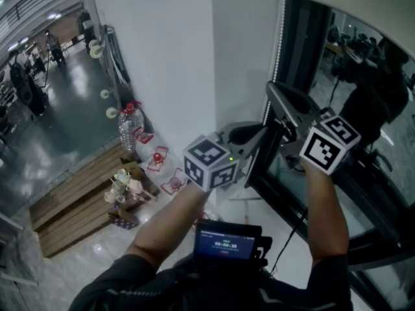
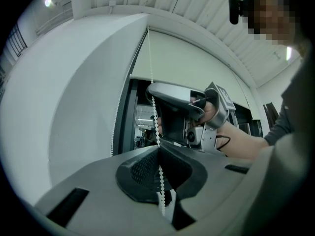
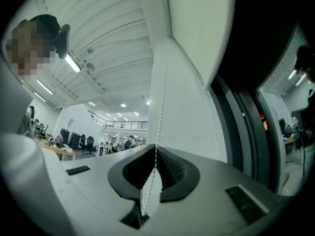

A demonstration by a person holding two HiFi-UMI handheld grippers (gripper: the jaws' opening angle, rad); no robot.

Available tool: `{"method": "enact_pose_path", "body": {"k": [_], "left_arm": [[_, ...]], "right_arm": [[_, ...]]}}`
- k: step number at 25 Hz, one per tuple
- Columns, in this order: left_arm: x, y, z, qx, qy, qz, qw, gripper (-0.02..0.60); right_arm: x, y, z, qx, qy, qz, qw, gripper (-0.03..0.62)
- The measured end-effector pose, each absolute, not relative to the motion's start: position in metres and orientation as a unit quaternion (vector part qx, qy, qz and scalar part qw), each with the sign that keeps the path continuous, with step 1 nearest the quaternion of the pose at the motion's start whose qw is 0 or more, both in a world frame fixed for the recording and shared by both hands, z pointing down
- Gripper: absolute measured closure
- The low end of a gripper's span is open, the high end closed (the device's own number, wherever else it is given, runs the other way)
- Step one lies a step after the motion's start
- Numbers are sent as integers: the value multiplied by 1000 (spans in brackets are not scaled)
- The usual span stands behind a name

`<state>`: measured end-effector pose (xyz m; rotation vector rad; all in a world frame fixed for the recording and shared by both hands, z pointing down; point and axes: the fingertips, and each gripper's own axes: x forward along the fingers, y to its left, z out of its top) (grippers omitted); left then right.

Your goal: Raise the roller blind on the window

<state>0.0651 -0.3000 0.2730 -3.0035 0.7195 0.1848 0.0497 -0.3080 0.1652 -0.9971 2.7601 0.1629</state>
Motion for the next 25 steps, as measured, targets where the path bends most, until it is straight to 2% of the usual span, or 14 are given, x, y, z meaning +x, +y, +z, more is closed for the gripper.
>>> {"method": "enact_pose_path", "body": {"k": [8, 18, 25], "left_arm": [[69, -302, 290, -971, 233, 52, 12, 580], [75, -308, 349, -971, 235, 13, -32, 580], [73, -312, 355, -971, 233, 13, -43, 580]], "right_arm": [[54, -308, 183, -342, 932, 47, 107, 592], [57, -316, 242, -357, 931, 8, 76, 592], [58, -320, 248, -359, 931, 0, 73, 593]]}}
